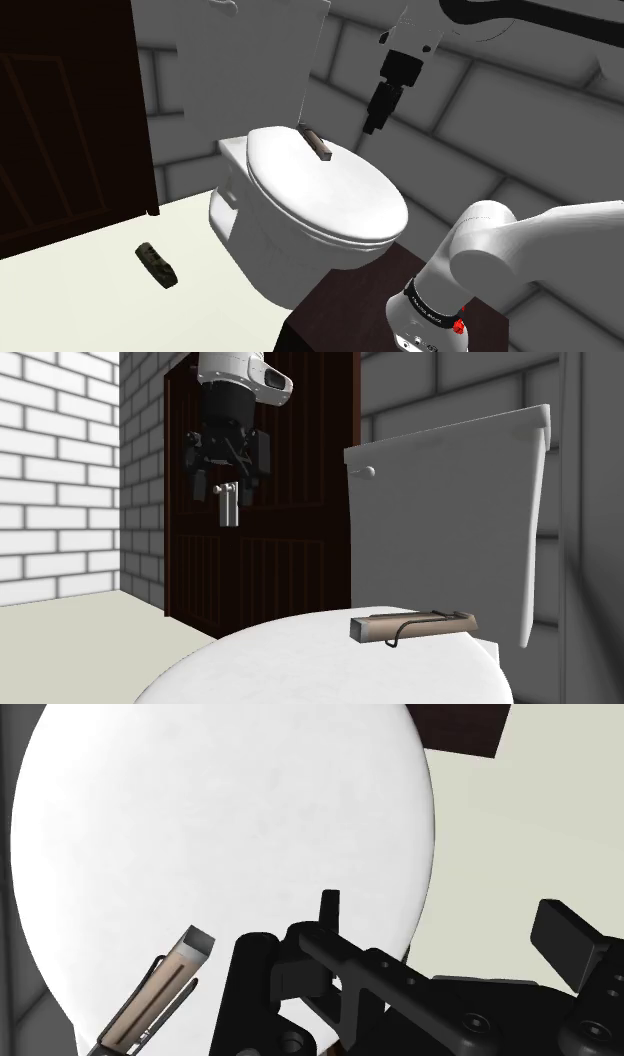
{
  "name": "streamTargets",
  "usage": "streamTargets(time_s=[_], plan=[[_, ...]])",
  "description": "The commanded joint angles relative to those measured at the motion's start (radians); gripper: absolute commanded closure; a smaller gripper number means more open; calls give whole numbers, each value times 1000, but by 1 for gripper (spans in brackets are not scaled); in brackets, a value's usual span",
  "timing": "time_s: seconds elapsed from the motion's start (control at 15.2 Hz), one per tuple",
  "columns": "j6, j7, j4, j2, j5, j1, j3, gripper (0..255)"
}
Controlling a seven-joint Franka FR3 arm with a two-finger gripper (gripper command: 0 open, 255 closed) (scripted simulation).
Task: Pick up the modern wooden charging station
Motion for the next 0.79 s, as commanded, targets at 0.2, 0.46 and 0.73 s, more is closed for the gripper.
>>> streamTargets(time_s=[0.2, 0.46, 0.73], plan=[[75, 14, 19, 97, -7, -18, -12, 0], [165, 33, 61, 232, -13, -40, -30, 0], [240, 52, 120, 369, -15, -61, -51, 0]])
